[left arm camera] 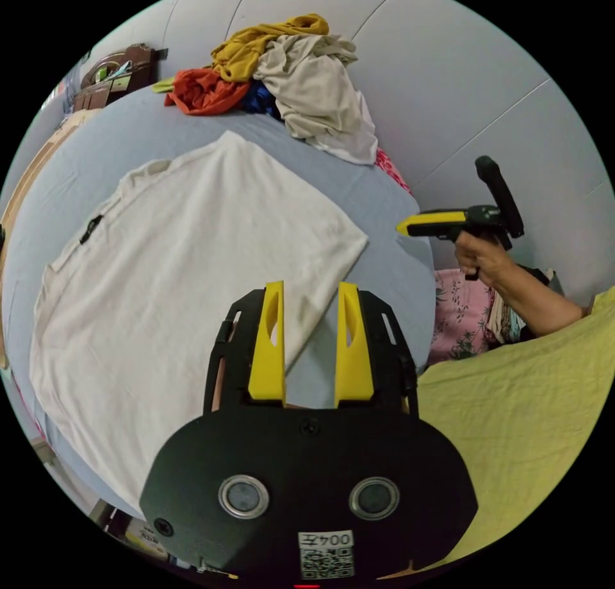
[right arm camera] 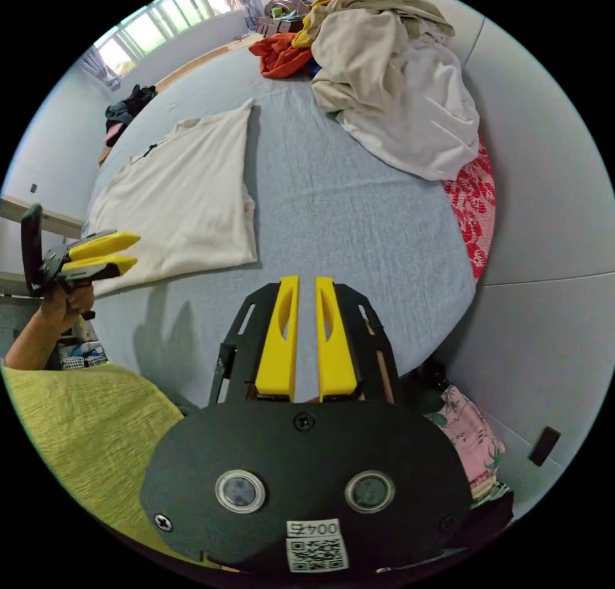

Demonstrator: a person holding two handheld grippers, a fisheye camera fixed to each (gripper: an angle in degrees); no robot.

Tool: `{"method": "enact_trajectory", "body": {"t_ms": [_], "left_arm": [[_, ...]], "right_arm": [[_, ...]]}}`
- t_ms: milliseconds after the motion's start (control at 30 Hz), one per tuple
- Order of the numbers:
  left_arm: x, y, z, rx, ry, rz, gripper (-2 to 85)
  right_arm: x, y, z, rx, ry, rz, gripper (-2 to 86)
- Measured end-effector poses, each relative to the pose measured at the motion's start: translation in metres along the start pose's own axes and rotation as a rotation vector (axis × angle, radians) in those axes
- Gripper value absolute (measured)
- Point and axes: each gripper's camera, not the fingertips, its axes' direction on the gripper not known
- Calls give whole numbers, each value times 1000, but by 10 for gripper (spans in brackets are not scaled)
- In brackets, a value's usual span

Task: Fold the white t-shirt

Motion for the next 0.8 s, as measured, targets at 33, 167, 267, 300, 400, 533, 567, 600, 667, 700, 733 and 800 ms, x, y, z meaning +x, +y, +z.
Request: {"method": "enact_trajectory", "body": {"t_ms": [33, 167, 267, 300, 400, 533, 567, 600, 667, 700, 733, 800], "left_arm": [[-4, -13, -1, -2, -23, 18, 120], [-15, -66, 8, -8, -69, 89, 116], [-20, -101, 18, 6, -79, 98, 118], [-20, -108, 21, 6, -79, 98, 120], [-20, -137, 39, -7, -100, 110, 126], [-23, -165, 67, -65, -153, 121, 128], [-26, -168, 73, -84, -156, 100, 123], [-28, -169, 73, -68, -177, 85, 120], [-29, -168, 72, -56, -200, 78, 103], [-29, -167, 72, -49, -197, 84, 101], [-28, -165, 71, -44, -175, 101, 101], [-29, -165, 65, -54, -145, 96, 106]], "right_arm": [[-2, 2, 2, -2, -20, 4, 49], [-14, 8, -10, 99, -127, -46, 47], [-37, 2, -13, 125, -152, -131, 50], [-45, -2, -10, 121, -125, -158, 52], [-56, -7, -6, 115, -104, -180, 54], [-61, -2, 9, 70, 3, -199, 35], [-60, 0, 8, 84, 8, -200, 27], [-58, 3, 7, 95, -3, -196, 16], [-54, 5, 5, 97, -28, -180, 11], [-52, 6, 3, 96, -36, -177, 12], [-52, 6, 1, 88, -43, -173, 18], [-53, 7, -7, 79, -36, -171, 38]]}}
